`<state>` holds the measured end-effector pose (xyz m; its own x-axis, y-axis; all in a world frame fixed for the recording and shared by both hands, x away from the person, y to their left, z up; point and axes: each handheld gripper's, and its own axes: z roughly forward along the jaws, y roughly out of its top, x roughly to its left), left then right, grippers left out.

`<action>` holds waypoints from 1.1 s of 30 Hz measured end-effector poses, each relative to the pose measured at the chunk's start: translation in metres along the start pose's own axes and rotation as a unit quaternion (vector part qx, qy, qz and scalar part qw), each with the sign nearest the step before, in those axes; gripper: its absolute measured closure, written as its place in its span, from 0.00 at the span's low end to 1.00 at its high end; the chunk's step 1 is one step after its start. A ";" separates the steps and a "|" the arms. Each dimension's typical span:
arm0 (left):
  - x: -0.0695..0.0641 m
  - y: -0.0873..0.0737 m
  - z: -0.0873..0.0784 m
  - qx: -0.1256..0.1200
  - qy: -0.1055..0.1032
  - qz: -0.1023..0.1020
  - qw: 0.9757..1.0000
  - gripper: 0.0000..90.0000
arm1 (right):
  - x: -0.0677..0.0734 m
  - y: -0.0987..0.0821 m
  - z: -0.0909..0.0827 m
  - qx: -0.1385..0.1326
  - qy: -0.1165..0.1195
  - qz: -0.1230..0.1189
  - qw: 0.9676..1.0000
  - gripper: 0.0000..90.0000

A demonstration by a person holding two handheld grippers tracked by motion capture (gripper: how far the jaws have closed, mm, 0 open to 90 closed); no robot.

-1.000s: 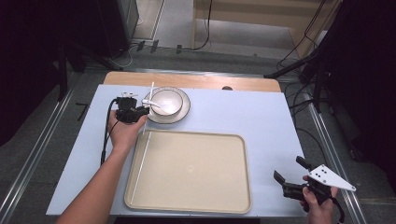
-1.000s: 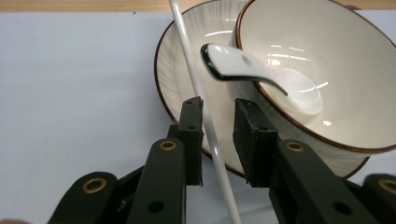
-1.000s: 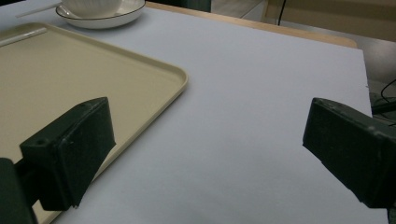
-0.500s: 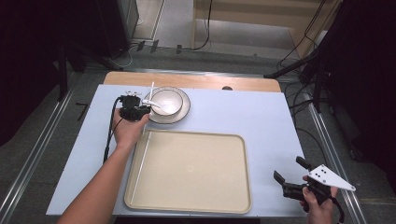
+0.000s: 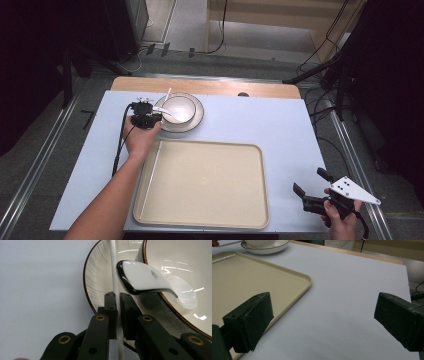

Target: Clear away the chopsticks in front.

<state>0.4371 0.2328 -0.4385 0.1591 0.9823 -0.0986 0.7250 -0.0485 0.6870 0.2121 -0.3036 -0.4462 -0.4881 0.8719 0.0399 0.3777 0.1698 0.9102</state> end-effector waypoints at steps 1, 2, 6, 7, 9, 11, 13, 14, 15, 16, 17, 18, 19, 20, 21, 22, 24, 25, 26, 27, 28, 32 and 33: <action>0.000 0.000 0.000 0.001 0.000 -0.004 1.000 0.95 | 0.000 0.000 0.000 0.000 0.000 0.000 1.000 0.03; 0.000 0.000 0.000 0.002 0.000 -0.008 1.000 0.95 | 0.000 0.000 0.000 0.000 0.000 0.000 1.000 0.03; 0.000 0.001 -0.001 0.004 -0.002 -0.019 1.000 0.96 | 0.000 0.000 0.000 -0.002 0.000 0.001 1.000 0.03; 0.000 0.001 -0.002 0.005 -0.004 -0.022 1.000 0.96 | 0.000 0.000 0.000 -0.001 0.000 0.002 1.000 0.03; 0.002 0.002 -0.003 0.006 -0.010 -0.028 1.000 0.96 | 0.000 0.000 -0.001 -0.001 -0.001 0.003 1.000 0.03; 0.002 0.002 -0.006 0.006 -0.009 -0.028 1.000 0.96 | 0.000 0.000 0.000 -0.001 -0.001 0.003 1.000 0.03; 0.004 0.002 -0.009 0.005 -0.008 -0.026 1.000 0.96 | -0.001 0.000 -0.001 -0.001 -0.001 0.002 1.000 0.03; 0.004 0.002 -0.010 0.005 -0.008 -0.029 1.000 0.96 | -0.001 0.000 -0.001 -0.001 -0.001 0.003 1.000 0.03; 0.005 0.003 -0.012 0.005 -0.007 -0.030 1.000 0.96 | -0.001 0.000 -0.001 -0.002 -0.001 0.002 1.000 0.03; 0.006 0.003 -0.013 0.004 -0.005 -0.032 0.999 0.96 | -0.001 0.000 -0.001 -0.002 -0.001 0.002 1.000 0.03; 0.008 0.003 -0.015 0.007 -0.004 -0.031 0.999 0.96 | -0.001 0.000 -0.001 -0.002 -0.001 0.002 1.000 0.03; 0.009 0.002 -0.017 0.008 -0.002 -0.033 0.999 0.96 | -0.001 0.000 -0.001 -0.002 -0.001 0.002 1.000 0.03; 0.010 0.001 -0.018 0.007 0.000 -0.032 0.999 0.96 | -0.001 0.000 -0.001 -0.003 -0.001 0.002 1.000 0.03; 0.011 0.000 -0.019 0.006 0.000 -0.035 0.999 0.96 | -0.001 0.000 -0.002 -0.004 -0.001 0.002 1.000 0.03; 0.014 -0.002 -0.021 0.008 0.001 -0.038 0.999 0.96 | -0.001 0.000 -0.002 -0.005 -0.001 0.002 1.000 0.03; 0.016 -0.003 -0.022 0.009 0.004 -0.041 0.999 0.96 | -0.001 0.000 -0.002 -0.005 -0.001 0.002 1.000 0.03; 0.021 -0.007 -0.024 0.009 0.002 -0.047 0.999 0.96 | -0.001 0.001 -0.002 -0.005 -0.001 0.002 1.000 0.03; 0.023 -0.009 -0.025 0.009 0.003 -0.047 0.999 0.96 | 0.000 0.001 -0.002 -0.006 0.000 0.002 1.000 0.03; 0.024 -0.010 -0.026 0.008 0.003 -0.048 0.999 0.96 | 0.000 0.001 -0.002 -0.006 0.001 0.000 1.000 0.03; 0.026 -0.012 -0.028 0.006 0.002 -0.053 0.999 0.96 | 0.000 0.001 -0.002 -0.006 0.001 0.001 1.000 0.03; 0.028 -0.014 -0.030 0.006 0.003 -0.053 0.999 0.96 | 0.000 0.001 -0.002 -0.007 0.002 0.000 1.000 0.03; 0.031 -0.019 -0.037 0.001 0.000 -0.059 0.998 0.96 | 0.001 0.002 -0.001 -0.007 0.002 0.000 1.000 0.03; 0.032 -0.021 -0.040 -0.002 -0.001 -0.060 0.998 0.96 | 0.001 0.002 -0.001 -0.008 0.003 -0.001 1.000 0.03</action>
<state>0.4001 0.2729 -0.4273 0.0726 0.9808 -0.1808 0.7368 0.0694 0.6726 0.2116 -0.3026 -0.4439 -0.4930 0.8691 0.0400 0.3647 0.1647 0.9165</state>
